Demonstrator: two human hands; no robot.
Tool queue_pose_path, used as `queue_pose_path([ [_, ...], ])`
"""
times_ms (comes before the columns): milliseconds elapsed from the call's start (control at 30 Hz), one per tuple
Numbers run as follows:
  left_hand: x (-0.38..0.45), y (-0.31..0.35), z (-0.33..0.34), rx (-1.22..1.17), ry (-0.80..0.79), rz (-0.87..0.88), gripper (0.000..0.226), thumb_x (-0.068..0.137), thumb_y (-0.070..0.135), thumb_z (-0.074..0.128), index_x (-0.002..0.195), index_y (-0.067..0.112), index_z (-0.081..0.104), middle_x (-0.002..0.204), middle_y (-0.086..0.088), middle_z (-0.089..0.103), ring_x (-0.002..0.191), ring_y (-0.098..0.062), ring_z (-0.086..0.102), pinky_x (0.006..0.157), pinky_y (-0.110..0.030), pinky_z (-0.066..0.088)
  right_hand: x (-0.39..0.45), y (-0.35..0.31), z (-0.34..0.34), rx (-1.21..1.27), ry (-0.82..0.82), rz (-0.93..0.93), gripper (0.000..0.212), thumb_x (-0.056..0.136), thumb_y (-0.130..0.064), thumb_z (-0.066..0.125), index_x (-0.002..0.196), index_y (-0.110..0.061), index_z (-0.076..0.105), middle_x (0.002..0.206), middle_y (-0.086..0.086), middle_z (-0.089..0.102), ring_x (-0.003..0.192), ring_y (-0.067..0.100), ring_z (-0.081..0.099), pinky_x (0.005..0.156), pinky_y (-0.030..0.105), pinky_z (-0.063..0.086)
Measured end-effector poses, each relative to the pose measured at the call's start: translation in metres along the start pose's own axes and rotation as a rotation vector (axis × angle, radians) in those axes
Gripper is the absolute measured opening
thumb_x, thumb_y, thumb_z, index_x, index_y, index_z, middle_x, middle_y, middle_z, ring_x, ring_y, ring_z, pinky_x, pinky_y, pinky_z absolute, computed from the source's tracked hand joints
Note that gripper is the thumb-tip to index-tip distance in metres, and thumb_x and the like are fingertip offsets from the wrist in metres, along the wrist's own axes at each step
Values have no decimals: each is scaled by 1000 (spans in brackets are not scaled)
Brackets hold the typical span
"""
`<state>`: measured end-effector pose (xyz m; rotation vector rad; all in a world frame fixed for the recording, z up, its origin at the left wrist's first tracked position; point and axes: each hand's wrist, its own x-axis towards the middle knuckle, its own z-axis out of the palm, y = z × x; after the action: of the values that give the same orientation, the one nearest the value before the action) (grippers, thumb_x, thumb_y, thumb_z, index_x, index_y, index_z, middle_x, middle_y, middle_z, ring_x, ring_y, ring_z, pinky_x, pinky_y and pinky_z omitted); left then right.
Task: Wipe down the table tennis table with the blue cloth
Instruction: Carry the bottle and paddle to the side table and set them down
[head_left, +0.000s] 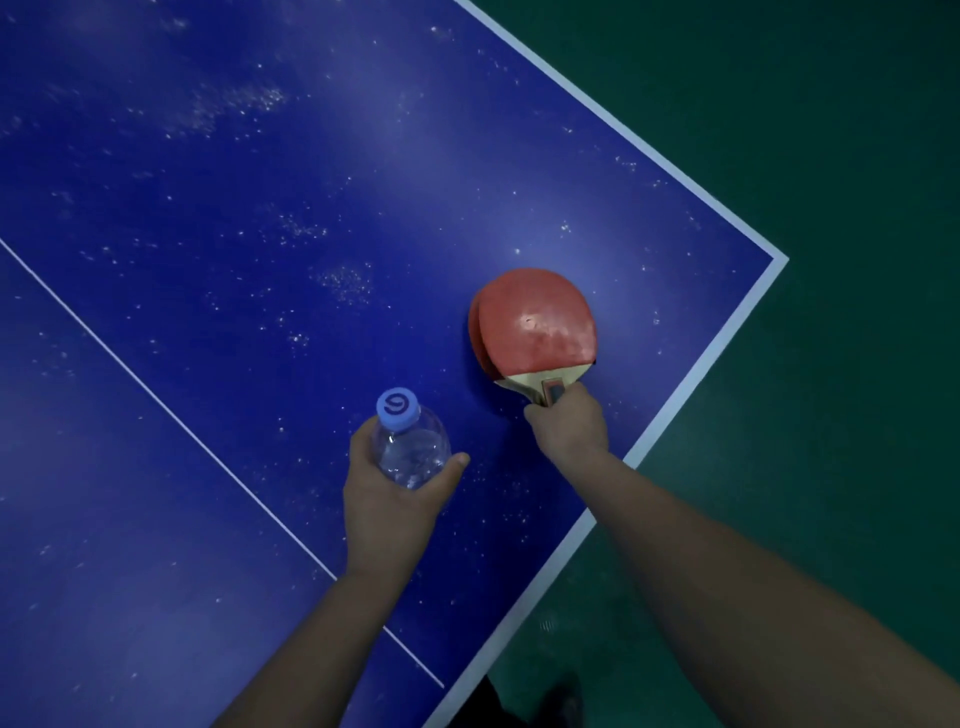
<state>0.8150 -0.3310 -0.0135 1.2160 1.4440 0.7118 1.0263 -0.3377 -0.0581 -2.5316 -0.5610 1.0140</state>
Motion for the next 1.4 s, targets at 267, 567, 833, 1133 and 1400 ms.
queue_pose_path([
  [267,-31,5,43,54,-198,67,76,63,39,95,125,39,53,118,17,64,104,-2,64,83,-23,54,-65,83,-49,96,36,50,18,82,-19,69,82,-19,51,76,-7,56,73,20,55,58,29,39],
  [567,-149,9,137,197,-654,185,75,62,28,96,123,37,54,111,22,66,101,5,64,82,-16,53,-177,265,-123,193,180,287,24,81,-22,71,87,-14,48,80,-3,54,82,24,56,65,32,38],
  [833,-330,-5,240,323,-1006,365,64,61,6,95,112,19,57,100,14,68,84,13,63,74,-4,44,-319,456,-149,501,411,540,25,80,-24,73,95,-18,54,91,-2,63,85,21,62,64,30,41],
  [1133,-582,-77,336,456,-1416,415,67,59,12,96,110,28,55,99,12,71,84,2,68,73,-13,51,-494,658,-152,706,586,840,31,82,-36,72,98,-21,51,92,-3,64,86,19,61,69,31,44],
  [1400,-741,-106,423,517,-1662,501,65,62,1,93,107,28,56,101,9,70,84,2,67,74,-11,50,-580,792,-178,848,742,1023,29,84,-31,74,98,-14,54,91,2,63,84,22,60,68,31,42],
])
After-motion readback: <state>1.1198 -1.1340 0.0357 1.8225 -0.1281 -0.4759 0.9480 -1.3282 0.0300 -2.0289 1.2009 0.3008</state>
